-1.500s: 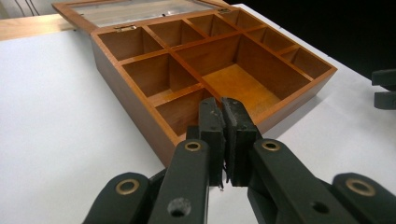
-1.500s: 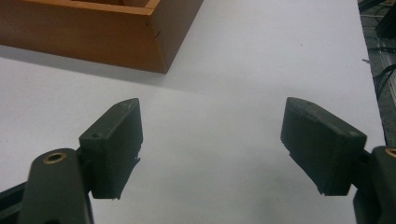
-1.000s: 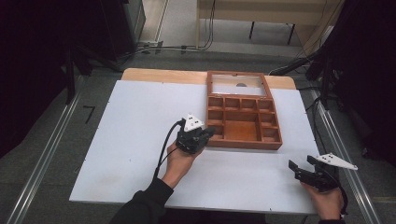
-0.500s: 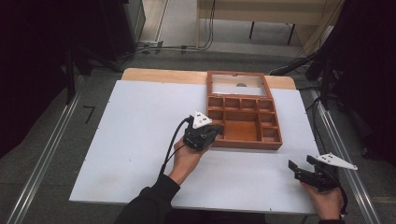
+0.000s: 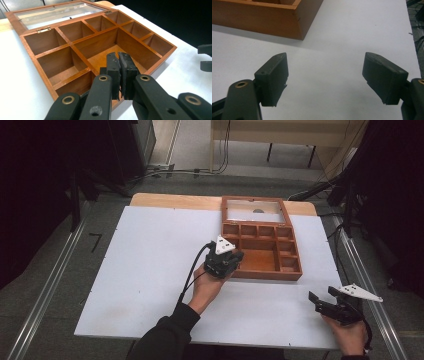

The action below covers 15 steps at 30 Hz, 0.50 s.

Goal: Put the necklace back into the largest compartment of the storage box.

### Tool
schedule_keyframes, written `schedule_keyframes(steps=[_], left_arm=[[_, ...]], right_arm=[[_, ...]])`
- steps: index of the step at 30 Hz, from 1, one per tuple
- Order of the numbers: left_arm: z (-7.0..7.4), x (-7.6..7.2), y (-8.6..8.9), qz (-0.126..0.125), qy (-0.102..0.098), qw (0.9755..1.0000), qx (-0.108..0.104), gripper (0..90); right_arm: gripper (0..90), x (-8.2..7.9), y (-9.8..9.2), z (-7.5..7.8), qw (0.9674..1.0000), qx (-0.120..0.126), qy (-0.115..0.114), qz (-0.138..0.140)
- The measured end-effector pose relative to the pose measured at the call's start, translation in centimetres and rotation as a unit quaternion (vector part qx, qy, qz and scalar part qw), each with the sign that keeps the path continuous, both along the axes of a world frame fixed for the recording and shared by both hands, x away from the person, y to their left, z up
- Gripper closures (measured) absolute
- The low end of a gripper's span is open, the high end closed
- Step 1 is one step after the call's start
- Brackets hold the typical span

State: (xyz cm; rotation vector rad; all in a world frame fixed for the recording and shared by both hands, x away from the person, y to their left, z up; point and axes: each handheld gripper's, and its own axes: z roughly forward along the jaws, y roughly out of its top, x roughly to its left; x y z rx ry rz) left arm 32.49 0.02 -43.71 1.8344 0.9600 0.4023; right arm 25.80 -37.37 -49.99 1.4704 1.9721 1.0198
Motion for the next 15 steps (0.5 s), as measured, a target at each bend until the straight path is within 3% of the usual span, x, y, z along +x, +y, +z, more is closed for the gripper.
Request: schedule_keyframes(steps=[15], left_arm=[[-0.2,1.2,-1.6,-0.003,0.005,1.0,0.002,87.8]], right_arm=[[19.2,0.0,0.0,0.0,1.0,0.003,0.003,0.002]])
